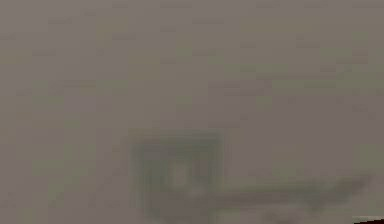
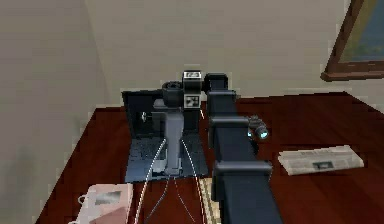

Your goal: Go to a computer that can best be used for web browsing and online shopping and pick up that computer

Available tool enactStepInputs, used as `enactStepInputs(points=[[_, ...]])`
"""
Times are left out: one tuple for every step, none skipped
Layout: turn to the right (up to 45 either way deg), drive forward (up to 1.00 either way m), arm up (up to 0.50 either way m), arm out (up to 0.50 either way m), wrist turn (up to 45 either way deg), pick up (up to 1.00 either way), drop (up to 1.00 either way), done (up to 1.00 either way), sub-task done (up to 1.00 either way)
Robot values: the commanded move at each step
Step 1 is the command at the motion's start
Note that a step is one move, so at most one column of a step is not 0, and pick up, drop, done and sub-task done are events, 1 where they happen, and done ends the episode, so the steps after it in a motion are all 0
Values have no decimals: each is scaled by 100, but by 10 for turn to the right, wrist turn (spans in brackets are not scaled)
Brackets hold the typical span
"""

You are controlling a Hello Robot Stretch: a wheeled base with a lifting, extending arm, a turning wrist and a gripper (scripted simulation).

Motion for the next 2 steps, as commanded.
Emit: enactStepInputs(points=[[0, 0, 0, 0, 450, 0, 0, 0, 0], [0, 0, 0, 0, 450, 0, 0, 0, 0]])
